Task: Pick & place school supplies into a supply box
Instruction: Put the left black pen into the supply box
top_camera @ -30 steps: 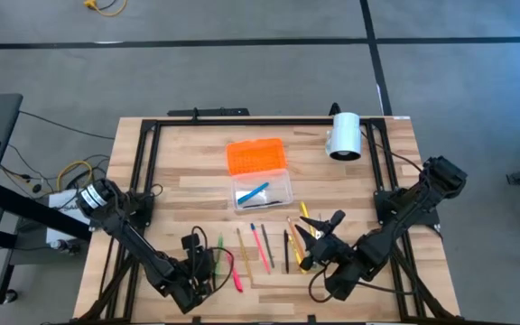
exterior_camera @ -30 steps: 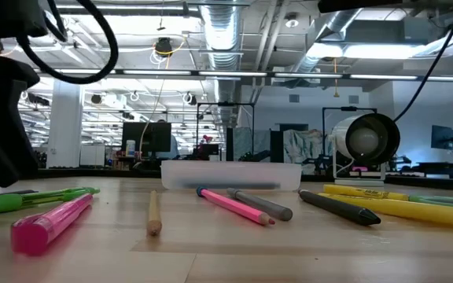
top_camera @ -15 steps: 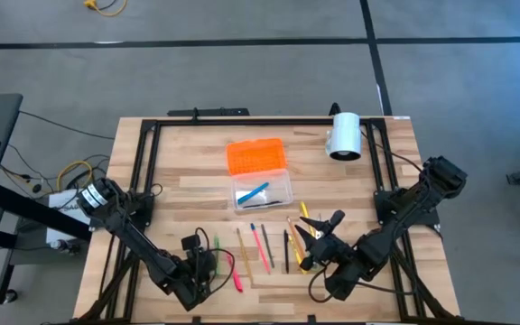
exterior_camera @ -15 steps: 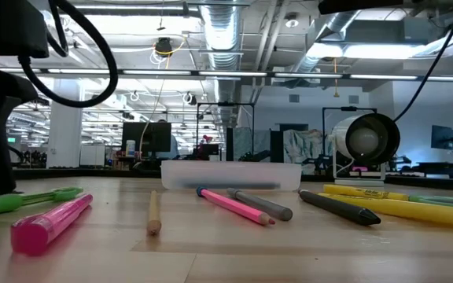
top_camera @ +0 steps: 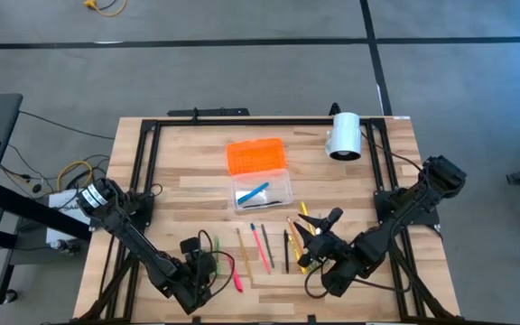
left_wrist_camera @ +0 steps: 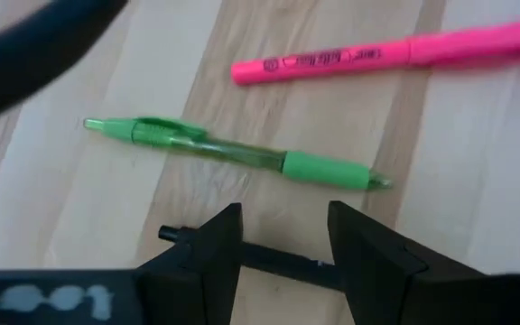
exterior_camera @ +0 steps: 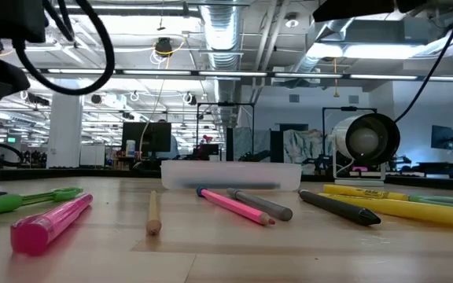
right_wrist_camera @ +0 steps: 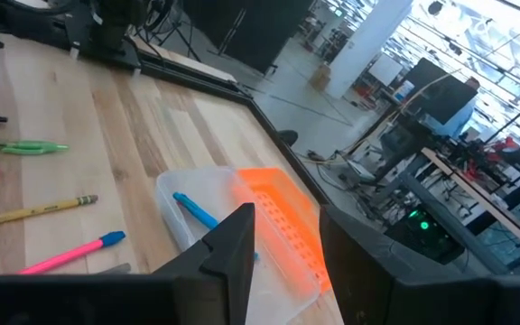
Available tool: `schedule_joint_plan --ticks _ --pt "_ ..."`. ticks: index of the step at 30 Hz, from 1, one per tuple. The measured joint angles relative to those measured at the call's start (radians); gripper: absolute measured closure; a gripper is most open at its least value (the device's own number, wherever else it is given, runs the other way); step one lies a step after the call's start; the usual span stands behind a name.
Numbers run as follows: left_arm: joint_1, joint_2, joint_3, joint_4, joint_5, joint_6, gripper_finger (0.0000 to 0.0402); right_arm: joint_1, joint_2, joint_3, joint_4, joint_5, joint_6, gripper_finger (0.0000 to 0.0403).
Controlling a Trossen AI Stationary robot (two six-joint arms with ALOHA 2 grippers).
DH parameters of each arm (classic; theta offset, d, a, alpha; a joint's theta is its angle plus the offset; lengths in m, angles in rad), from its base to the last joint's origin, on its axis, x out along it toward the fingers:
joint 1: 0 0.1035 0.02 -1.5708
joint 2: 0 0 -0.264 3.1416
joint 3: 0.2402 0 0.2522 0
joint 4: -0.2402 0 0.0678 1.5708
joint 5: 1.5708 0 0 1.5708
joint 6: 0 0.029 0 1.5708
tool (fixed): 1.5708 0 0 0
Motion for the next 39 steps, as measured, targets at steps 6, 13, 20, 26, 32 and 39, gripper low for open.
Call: schedule_joint_plan --ticks 6,13,20,26,32,39 --pt "0.002 0.000 0.010 -0.048 0.070 -0.132 0.0246 0.000 0.000 0.000 0.000 -0.003 0.000 0.0282" --pt "0.002 0.000 0.011 -0.069 0.097 -0.171 0.0246 0.000 0.000 0.000 0.000 -0.029 0.000 0.0282" --pt "0.003 -0.001 0.011 -0.056 0.066 -0.164 0.0246 0.000 0.000 0.000 0.000 -0.031 0.000 0.0282" --pt "0.003 -0.001 0.011 -0.021 0.073 -0.144 0.0246 0.000 0.000 0.000 0.000 -0.035 0.000 0.0282" --pt "0.006 -0.001 0.007 -0.033 0.130 -0.189 0.0246 0.000 0.000 0.000 0.000 -0.049 0.007 0.0282" --pt "0.012 -0.001 0.006 -0.050 0.127 -0.197 0.0246 0.000 0.000 0.000 0.000 -0.049 0.008 0.0282"
